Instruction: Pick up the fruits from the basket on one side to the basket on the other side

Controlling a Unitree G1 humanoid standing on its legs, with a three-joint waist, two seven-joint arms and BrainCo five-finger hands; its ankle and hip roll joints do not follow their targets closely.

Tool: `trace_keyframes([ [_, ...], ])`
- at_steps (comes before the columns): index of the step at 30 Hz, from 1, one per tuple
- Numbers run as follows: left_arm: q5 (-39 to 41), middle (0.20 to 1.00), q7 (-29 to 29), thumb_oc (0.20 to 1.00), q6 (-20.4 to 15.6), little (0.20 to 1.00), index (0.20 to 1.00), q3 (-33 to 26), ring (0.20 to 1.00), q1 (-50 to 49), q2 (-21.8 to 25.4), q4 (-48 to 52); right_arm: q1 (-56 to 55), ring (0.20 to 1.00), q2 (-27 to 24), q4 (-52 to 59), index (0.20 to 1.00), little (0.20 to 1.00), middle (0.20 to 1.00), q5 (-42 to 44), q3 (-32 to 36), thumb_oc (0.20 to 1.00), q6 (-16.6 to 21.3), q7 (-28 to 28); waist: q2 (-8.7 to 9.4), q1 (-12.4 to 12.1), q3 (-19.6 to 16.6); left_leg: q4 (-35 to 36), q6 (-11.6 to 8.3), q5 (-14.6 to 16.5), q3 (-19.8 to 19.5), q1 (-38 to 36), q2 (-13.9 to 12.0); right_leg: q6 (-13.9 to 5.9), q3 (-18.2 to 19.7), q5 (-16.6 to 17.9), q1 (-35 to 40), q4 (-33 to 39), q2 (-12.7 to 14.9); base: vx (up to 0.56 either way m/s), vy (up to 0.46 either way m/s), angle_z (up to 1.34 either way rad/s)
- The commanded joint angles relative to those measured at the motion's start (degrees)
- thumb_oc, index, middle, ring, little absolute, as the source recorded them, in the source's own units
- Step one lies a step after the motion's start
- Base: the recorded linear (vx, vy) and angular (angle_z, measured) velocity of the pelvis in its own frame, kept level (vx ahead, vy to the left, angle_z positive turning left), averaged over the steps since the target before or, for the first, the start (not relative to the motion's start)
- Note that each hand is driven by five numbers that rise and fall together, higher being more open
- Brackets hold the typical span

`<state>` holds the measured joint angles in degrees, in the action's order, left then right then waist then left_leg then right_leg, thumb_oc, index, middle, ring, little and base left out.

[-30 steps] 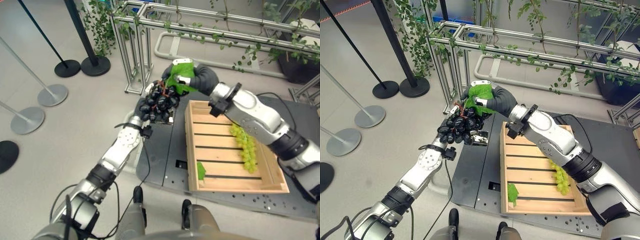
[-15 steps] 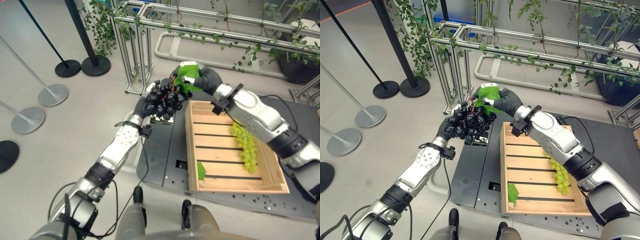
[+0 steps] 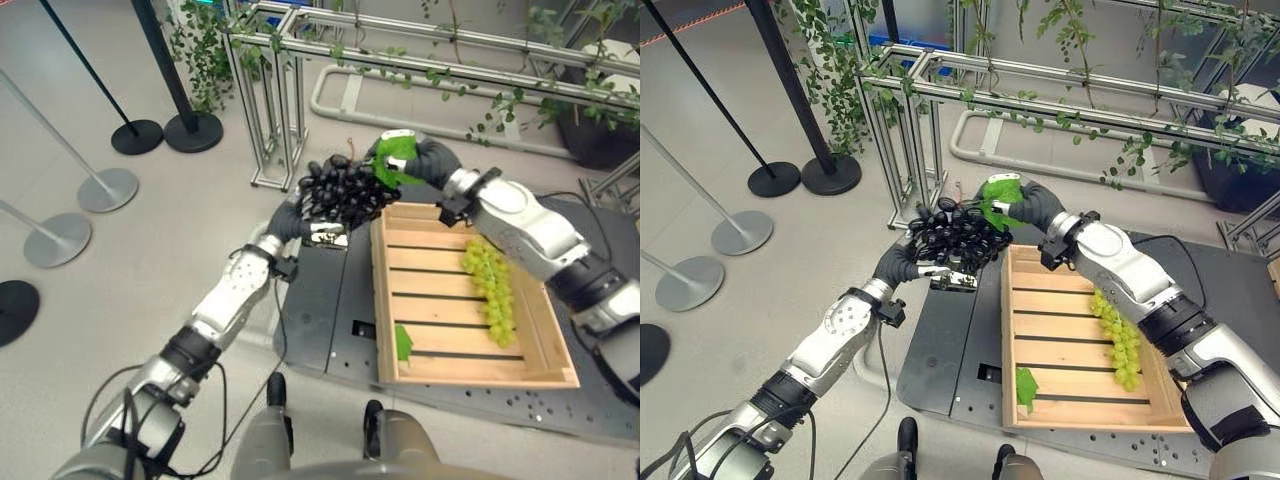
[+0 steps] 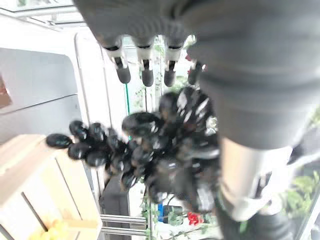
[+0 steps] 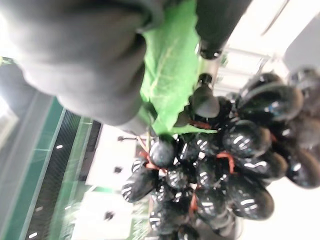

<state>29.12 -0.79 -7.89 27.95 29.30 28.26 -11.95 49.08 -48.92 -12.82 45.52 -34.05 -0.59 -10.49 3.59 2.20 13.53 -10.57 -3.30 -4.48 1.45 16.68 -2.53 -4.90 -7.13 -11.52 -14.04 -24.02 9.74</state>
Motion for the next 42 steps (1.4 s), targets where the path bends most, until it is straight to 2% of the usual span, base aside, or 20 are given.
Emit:
trace_keyframes([
  [1, 2.9, 1.0, 1.7, 1.0, -1.3, 1.0, 1.0, -1.4, 1.0, -0.5, 1.3, 6.1, 3.8, 0.2, -1.4, 0.4, 0.2, 0.2, 0.2, -3.3, 5.5, 0.2, 2.5, 1.3, 0.64, 0.0, -3.2, -7.7, -1.04, 12.0, -2.8, 0.3, -0.3, -3.97, 1.0, 5.0, 1.9, 9.0, 2.5, 0.0, 0.0, 0.0],
  [9, 3.9, 1.0, 1.5, 1.0, -1.5, 1.0, 1.0, -3.9, 1.0, -1.3, 1.9, 7.8, 2.9, 0.2, -1.4, 0.5, 0.2, 0.2, 0.2, -6.9, 6.9, 0.2, 1.9, 0.8, 0.42, -0.2, -3.1, -7.9, -0.9, 12.1, -2.9, 0.5, -0.2, -3.91, 1.2, 4.9, 1.7, 8.7, 2.5, 0.0, 0.0, 0.0],
  [13, 3.1, 1.0, 0.5, 1.0, -1.6, 1.0, 1.0, -4.9, 1.0, -1.6, 0.5, 6.9, 1.5, 0.2, -0.3, 1.3, 0.2, 0.2, 0.2, -7.4, 8.2, 0.2, 1.8, 0.5, 0.45, -0.2, -3.1, -8.1, -0.78, 12.1, -3.0, 0.6, -0.1, -3.84, 1.2, 4.9, 1.6, 8.6, 2.5, 0.0, 0.0, 0.0],
  [21, -7.2, 1.0, 1.3, 1.0, 0.4, 1.0, 1.0, -2.9, 1.0, 1.8, 2.5, 6.7, 2.0, 0.2, 0.4, 0.1, 0.2, 0.2, 0.2, -13.5, 9.1, 0.2, 0.9, 0.8, 0.36, -0.1, -2.9, -8.3, -0.68, 12.4, -3.1, 0.7, -0.2, -3.88, 1.2, 4.7, 1.6, 8.5, 2.6, 0.0, 0.0, 0.0],
  [24, -7.7, 1.0, 1.2, 1.0, 0.6, 1.0, 1.0, -2.3, 1.0, 3.2, 2.3, 6.0, 1.9, 0.2, 1.0, 0.1, 0.2, 0.2, 0.2, -14.0, 9.4, 0.2, 0.6, 0.5, 0.35, -0.1, -2.9, -8.3, -0.64, 12.4, -3.1, 0.7, -0.2, -3.87, 1.2, 4.6, 1.6, 8.4, 2.6, 0.0, 0.0, 0.0],
  [37, -13.8, 1.0, -2.1, 1.0, 1.6, 1.0, 1.0, 0.1, 1.0, 9.5, -3.3, 1.8, 0.3, 0.2, 8.0, 0.8, 0.2, 0.2, 0.2, -24.4, 10.8, 0.2, 0.7, 3.2, -0.1, 0.4, -2.7, -8.7, -0.2, 12.7, -3.3, 0.7, 0.0, -3.76, 1.3, 4.4, 1.5, 8.2, 2.6, 0.0, 0.0, 0.0],
  [42, -14.3, 1.0, -2.7, 1.0, 1.8, 1.0, 1.0, 0.8, 1.0, 9.9, -4.7, 0.5, -0.6, 0.2, 10.3, 1.1, 0.2, 0.2, 0.2, -25.1, 11.5, 0.2, 0.8, 4.1, -0.11, 0.5, -2.6, -8.8, -0.09, 12.7, -3.2, 0.8, 0.0, -3.7, 1.4, 4.4, 1.4, 8.0, 2.6, 0.0, 0.0, 0.0],
])
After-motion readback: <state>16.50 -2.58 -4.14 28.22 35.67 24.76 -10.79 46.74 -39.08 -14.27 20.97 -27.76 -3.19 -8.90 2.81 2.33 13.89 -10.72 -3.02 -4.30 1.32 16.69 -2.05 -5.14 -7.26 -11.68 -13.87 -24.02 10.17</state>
